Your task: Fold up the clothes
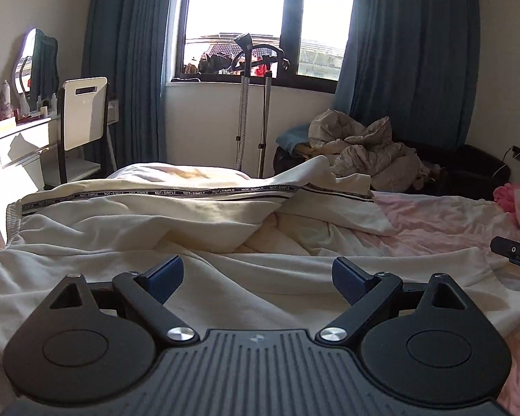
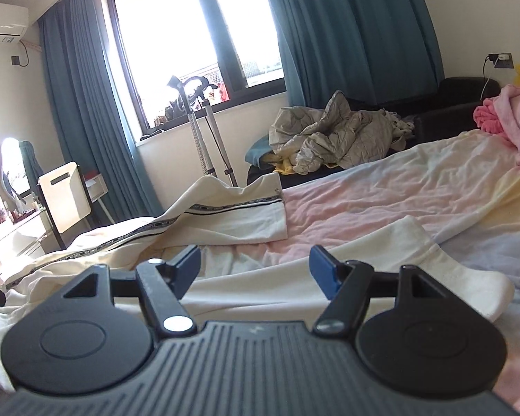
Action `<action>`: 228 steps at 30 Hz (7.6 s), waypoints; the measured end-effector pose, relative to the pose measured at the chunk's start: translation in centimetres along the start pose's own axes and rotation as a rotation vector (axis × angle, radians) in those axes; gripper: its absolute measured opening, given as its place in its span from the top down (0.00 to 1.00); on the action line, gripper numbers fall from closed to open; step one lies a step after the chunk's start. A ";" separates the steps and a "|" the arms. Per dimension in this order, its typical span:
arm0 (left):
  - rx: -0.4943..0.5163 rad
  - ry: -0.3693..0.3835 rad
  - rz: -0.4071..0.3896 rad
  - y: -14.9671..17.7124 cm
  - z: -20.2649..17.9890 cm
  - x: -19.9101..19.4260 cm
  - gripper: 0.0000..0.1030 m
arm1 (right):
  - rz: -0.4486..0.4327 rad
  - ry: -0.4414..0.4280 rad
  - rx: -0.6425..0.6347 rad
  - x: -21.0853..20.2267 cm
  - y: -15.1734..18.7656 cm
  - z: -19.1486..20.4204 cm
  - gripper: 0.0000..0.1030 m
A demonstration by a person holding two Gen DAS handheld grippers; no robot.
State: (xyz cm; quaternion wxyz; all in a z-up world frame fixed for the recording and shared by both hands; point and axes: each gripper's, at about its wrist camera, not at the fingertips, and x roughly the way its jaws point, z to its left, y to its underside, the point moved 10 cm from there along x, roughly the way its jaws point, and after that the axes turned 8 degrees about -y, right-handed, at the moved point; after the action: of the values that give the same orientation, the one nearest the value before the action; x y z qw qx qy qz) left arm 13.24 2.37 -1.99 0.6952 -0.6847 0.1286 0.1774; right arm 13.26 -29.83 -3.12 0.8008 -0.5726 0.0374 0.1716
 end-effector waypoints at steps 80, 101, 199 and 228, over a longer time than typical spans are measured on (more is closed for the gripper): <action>-0.297 0.100 0.033 6.0 1.2 9.3 0.05 | -0.060 0.362 0.434 20.7 -9.5 -22.2 0.97; -0.166 0.052 0.044 5.9 0.4 6.9 0.05 | 0.279 0.356 0.007 13.6 -0.7 -18.0 0.74; -1.185 -0.219 0.282 11.0 30.5 1.1 0.02 | -0.075 0.439 1.160 -7.7 9.3 -20.9 0.11; -1.205 -0.077 0.190 10.4 28.1 6.2 0.05 | -0.033 0.268 1.059 2.1 7.7 -21.4 0.22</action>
State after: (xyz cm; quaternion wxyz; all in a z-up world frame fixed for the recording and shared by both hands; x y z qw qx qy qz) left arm 12.66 30.80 -13.25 0.1709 -0.9361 0.0410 0.3046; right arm 15.69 -47.04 -17.97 0.9705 -0.1083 0.2113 0.0423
